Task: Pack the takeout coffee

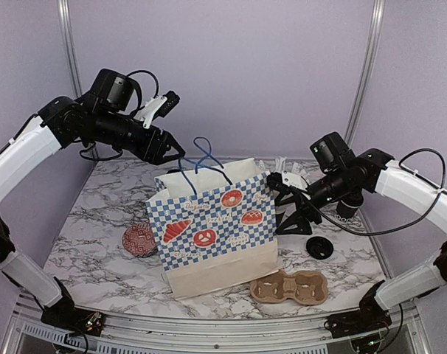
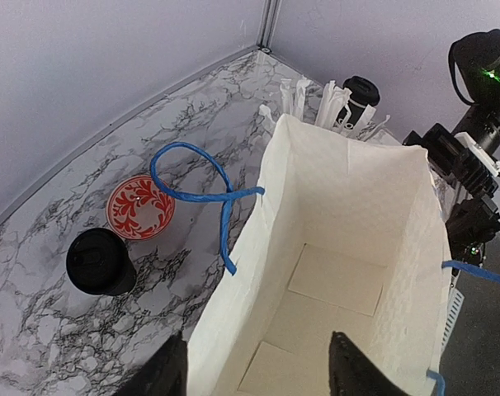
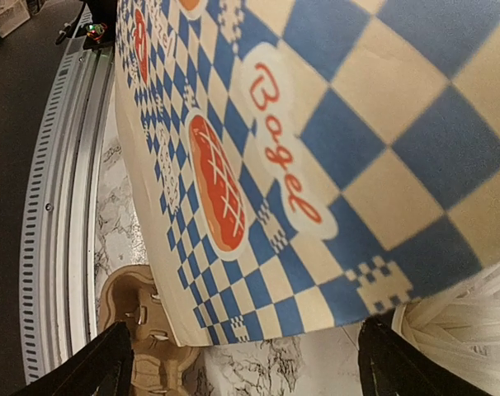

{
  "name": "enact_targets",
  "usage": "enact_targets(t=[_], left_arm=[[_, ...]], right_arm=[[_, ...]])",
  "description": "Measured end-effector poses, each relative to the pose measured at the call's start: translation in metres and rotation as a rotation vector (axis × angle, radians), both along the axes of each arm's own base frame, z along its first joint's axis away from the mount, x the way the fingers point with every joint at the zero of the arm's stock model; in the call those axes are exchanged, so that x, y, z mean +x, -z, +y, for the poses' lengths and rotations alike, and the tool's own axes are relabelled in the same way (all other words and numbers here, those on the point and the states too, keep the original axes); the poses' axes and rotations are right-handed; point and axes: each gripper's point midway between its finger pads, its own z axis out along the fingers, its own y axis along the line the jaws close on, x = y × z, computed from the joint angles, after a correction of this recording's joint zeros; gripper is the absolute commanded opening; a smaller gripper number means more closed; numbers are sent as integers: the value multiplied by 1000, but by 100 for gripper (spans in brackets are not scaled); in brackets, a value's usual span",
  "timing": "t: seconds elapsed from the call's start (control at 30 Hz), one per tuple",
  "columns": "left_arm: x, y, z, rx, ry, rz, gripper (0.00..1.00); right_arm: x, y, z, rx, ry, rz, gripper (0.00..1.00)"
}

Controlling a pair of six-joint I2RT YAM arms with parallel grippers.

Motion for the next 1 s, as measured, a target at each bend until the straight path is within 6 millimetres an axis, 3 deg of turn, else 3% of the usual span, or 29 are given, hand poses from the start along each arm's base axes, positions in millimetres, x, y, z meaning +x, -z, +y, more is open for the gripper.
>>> enact_targets(t=[0.17,0.3,0.4,0.53,0.6,0.8,1.0], left_arm=[[12,2,-5,27,-7,-24,77],[33,31,-29,68,24,24,72],[45,62,-44,106,53,78,57],[50,89,-52,141,72,126,15],[48,90,-53,138,81,138,1],[34,75,-50,100,118,134,0],[7,54,-25,79,105,114,0]], right_arm=[[0,-1,2,1,-17,7,92],[-1,-1,3,3,-25,13,92],[-2,-4,3,9,-26,8,92],[-6,-13,0,24,-26,-17,92],[-9,-18,-2,31,-24,-33,92],[-17,-20,-11,28,-16,-56,90],[-26,18,-26,-77,-10,-5,84]])
